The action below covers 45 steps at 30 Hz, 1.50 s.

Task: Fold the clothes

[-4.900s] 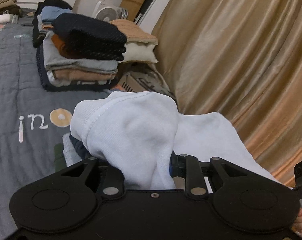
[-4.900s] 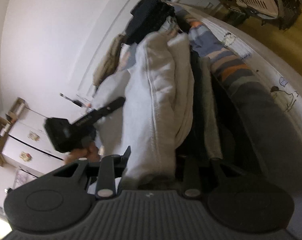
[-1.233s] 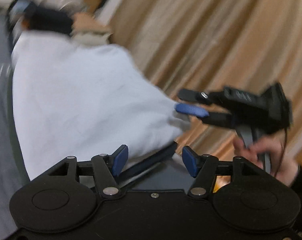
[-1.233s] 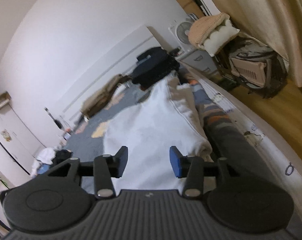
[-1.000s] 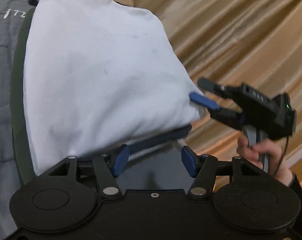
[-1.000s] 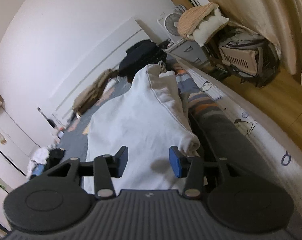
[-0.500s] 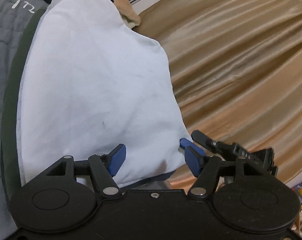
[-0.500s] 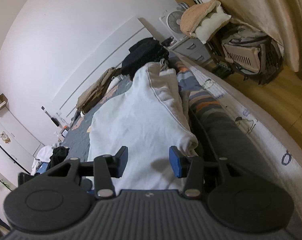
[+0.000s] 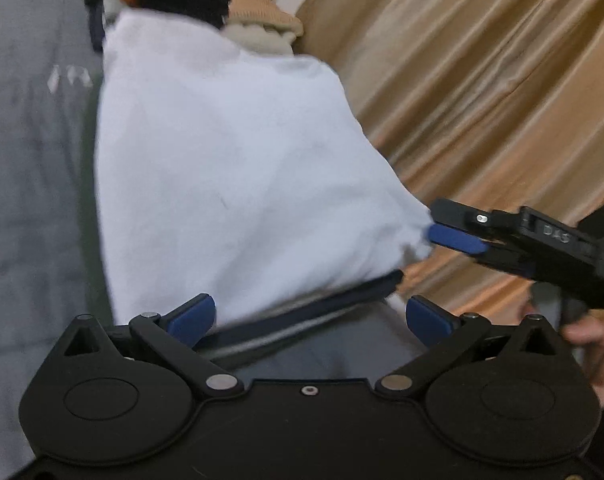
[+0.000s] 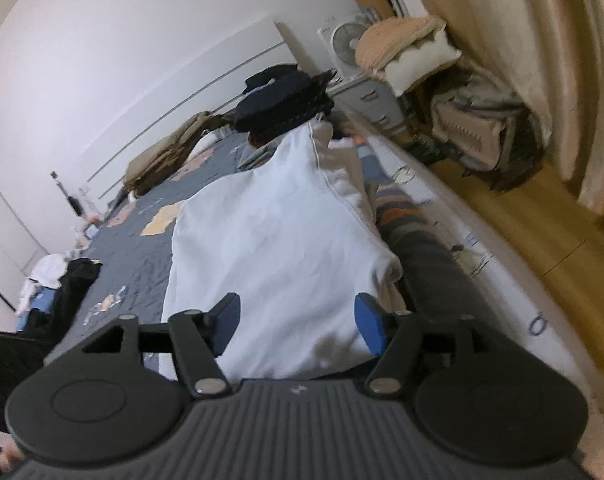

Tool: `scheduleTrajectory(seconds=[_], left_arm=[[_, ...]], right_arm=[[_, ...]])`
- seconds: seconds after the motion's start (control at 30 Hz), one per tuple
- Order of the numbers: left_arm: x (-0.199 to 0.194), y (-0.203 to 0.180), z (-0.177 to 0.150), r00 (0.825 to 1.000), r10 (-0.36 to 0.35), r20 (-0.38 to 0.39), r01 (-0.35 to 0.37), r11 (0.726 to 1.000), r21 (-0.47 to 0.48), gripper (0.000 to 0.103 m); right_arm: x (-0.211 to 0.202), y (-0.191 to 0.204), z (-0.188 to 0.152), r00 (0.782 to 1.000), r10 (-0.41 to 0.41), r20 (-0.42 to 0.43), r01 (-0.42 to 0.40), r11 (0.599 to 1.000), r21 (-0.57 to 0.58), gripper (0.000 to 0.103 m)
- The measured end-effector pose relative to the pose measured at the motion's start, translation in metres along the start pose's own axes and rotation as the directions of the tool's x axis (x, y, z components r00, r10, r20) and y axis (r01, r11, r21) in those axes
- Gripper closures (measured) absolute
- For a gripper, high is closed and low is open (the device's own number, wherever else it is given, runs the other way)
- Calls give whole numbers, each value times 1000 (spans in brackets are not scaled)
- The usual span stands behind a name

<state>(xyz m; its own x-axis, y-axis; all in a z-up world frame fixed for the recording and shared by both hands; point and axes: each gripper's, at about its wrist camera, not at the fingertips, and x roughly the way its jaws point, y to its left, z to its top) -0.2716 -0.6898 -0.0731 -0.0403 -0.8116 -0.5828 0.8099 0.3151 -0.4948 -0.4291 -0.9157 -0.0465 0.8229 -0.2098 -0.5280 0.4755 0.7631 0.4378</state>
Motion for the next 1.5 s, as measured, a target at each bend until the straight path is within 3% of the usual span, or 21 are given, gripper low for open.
scheduleTrajectory(seconds=[0.13, 0.2, 0.3, 0.47, 0.7, 1.03, 1.5], left_arm=[[-15, -15, 8, 993, 115, 16, -116, 987, 114, 0], [-23, -25, 12, 984, 175, 24, -176, 967, 186, 0], [-36, -36, 17, 959, 276, 62, -282, 916, 284, 0], [-49, -37, 30, 958, 286, 26, -281, 915, 289, 0], [-63, -48, 43, 960, 279, 20, -266, 888, 374, 0], [-69, -58, 47, 921, 388, 24, -355, 814, 460, 0], [-70, -38, 65, 921, 388, -36, -322, 810, 490, 0]], right_arm=[[-15, 20, 3, 987, -159, 8, 159, 986, -57, 38], [-19, 25, 6, 984, -178, -22, 176, 982, -71, 37], [-27, 30, 8, 991, -126, -51, 124, 991, -41, 37], [-35, 57, 8, 988, -118, -103, 106, 988, -113, 37], [-50, 89, 9, 983, -108, -151, 88, 987, -134, 36], [-62, 118, 12, 978, -131, -163, 106, 982, -154, 36], [-52, 142, 14, 968, -170, -185, 143, 979, -147, 36]])
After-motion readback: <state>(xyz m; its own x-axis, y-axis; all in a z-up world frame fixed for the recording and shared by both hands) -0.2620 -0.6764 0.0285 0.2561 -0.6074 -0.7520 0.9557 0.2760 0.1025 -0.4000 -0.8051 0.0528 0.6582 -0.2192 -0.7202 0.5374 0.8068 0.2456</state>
